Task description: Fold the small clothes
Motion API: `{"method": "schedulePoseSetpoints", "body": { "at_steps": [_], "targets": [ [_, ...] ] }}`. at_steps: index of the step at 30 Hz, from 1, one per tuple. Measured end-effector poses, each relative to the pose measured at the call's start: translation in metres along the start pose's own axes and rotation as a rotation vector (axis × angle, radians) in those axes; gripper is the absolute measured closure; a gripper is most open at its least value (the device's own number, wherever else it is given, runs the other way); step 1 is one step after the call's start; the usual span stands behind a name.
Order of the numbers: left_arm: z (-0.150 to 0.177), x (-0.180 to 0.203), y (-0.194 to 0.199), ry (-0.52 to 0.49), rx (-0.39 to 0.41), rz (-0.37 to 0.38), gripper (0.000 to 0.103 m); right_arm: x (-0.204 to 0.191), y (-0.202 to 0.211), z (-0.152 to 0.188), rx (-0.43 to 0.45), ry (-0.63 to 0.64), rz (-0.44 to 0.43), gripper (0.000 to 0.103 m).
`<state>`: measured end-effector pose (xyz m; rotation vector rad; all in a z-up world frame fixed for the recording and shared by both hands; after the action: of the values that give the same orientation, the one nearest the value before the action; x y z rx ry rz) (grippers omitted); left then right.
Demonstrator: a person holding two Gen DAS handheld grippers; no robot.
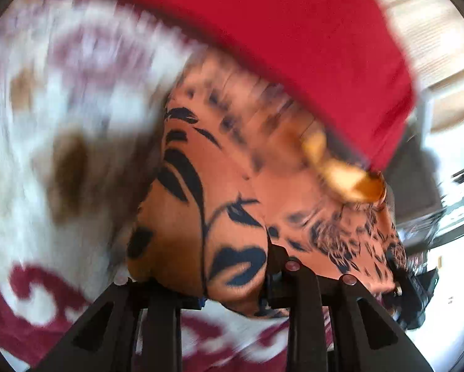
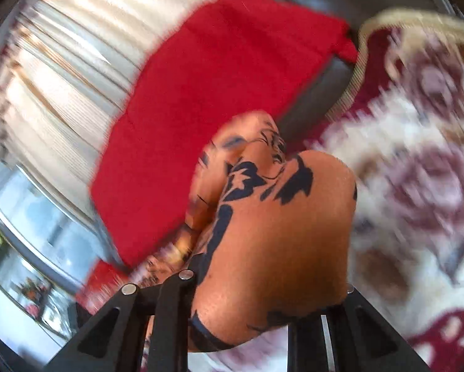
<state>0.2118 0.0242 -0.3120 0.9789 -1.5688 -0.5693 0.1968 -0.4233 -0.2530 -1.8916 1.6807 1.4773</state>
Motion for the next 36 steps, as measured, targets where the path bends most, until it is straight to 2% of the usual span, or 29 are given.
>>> {"method": "schedulePoseSetpoints", "body": {
  "at_steps": [1, 2, 3, 4, 5, 8, 9, 10, 12, 14, 15, 16, 17, 20, 23, 24, 25, 26, 27, 29, 30, 31, 33, 35, 36],
  "targets": [
    [0.005, -0.008, -0.005, 0.031, -0.033, 0.012, 0.065, 0.020, -0.009, 0.016, -0.093, -0.016, 0.070, 0.079],
    [0.007, -0.013, -0.002, 0.062, -0.054, 0.049, 0.065, 0.036, -0.015, 0.027, -0.158, -0.051, 0.124, 0.077],
    [0.006, -0.016, 0.005, 0.069, -0.061, 0.061, 0.064, 0.047, -0.015, 0.033, -0.188, -0.114, 0.112, 0.075],
    [0.003, -0.018, 0.013, 0.069, -0.055, 0.064, 0.062, 0.052, -0.011, 0.033, -0.183, -0.176, 0.068, 0.073],
    [-0.002, -0.020, 0.025, 0.065, -0.034, 0.074, 0.062, 0.056, -0.008, 0.027, -0.176, -0.207, 0.054, 0.065],
    [-0.013, -0.029, 0.053, 0.082, 0.001, 0.078, 0.061, 0.069, 0.026, -0.003, -0.051, -0.204, 0.129, 0.046],
    [-0.019, -0.034, 0.060, 0.086, 0.032, 0.059, 0.061, 0.073, 0.042, -0.016, 0.017, -0.190, 0.162, 0.046],
    [-0.025, -0.038, 0.067, 0.068, 0.075, 0.005, 0.061, 0.073, 0.059, -0.026, 0.081, -0.170, 0.181, 0.046],
    [-0.040, -0.049, 0.085, 0.015, 0.193, -0.159, 0.061, 0.068, 0.077, -0.042, 0.153, -0.134, 0.163, 0.046],
    [-0.055, -0.050, 0.109, -0.027, 0.314, -0.276, 0.061, 0.054, 0.080, -0.049, 0.170, -0.093, 0.119, 0.046],
    [-0.060, -0.049, 0.116, -0.028, 0.350, -0.290, 0.059, 0.047, 0.078, -0.048, 0.158, -0.069, 0.099, 0.046],
    [-0.066, -0.043, 0.122, -0.035, 0.395, -0.283, 0.056, 0.037, 0.068, -0.046, 0.127, -0.037, 0.075, 0.046],
    [-0.070, -0.033, 0.118, -0.050, 0.403, -0.273, 0.054, 0.028, 0.061, -0.040, 0.103, -0.014, 0.061, 0.046],
    [-0.069, -0.001, 0.080, -0.159, 0.337, -0.251, 0.053, 0.013, 0.025, -0.026, 0.007, 0.032, 0.029, 0.048],
    [-0.074, 0.028, 0.032, -0.235, 0.277, -0.199, 0.053, 0.012, -0.017, -0.014, -0.078, 0.004, -0.013, 0.048],
    [-0.078, 0.032, 0.022, -0.233, 0.260, -0.203, 0.054, 0.015, -0.028, -0.015, -0.090, -0.024, -0.025, 0.048],
    [-0.080, 0.038, 0.014, -0.230, 0.243, -0.175, 0.054, 0.016, -0.037, -0.018, -0.095, -0.047, -0.039, 0.048],
    [-0.086, 0.048, 0.004, -0.239, 0.225, -0.109, 0.054, 0.016, -0.042, -0.020, -0.100, -0.061, -0.048, 0.048],
    [-0.089, 0.054, -0.004, -0.247, 0.212, -0.084, 0.054, 0.018, -0.052, -0.023, -0.122, -0.074, -0.056, 0.048],
    [-0.098, 0.055, -0.024, -0.213, 0.185, -0.084, 0.054, 0.022, -0.079, -0.024, -0.186, -0.096, -0.047, 0.048],
    [-0.102, 0.058, -0.029, -0.200, 0.178, -0.056, 0.054, 0.021, -0.089, -0.028, -0.199, -0.104, -0.072, 0.048],
    [-0.109, 0.066, -0.036, -0.190, 0.171, -0.007, 0.054, 0.014, -0.103, -0.030, -0.231, -0.119, -0.134, 0.048],
    [-0.119, 0.079, -0.048, -0.168, 0.172, 0.038, 0.053, 0.006, -0.128, -0.037, -0.280, -0.176, -0.241, 0.048],
    [-0.134, 0.085, -0.055, -0.144, 0.185, 0.074, 0.053, 0.008, -0.149, -0.052, -0.248, -0.255, -0.303, 0.048],
    [-0.145, 0.083, -0.058, -0.115, 0.193, 0.090, 0.053, 0.015, -0.156, -0.064, -0.205, -0.317, -0.335, 0.048]
  ]
}}
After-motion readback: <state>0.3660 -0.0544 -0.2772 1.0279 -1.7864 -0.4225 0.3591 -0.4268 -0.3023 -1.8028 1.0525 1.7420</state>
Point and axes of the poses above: each gripper's, at about its wrist camera, not at the fingertips, and y roughly against the way its jaws point, x to its right, z to its underside, the point moved 10 cm from there along -y, roughly the way its jaws point, and after that the axes turned 4 degrees about -z, right-handed, at the moved point
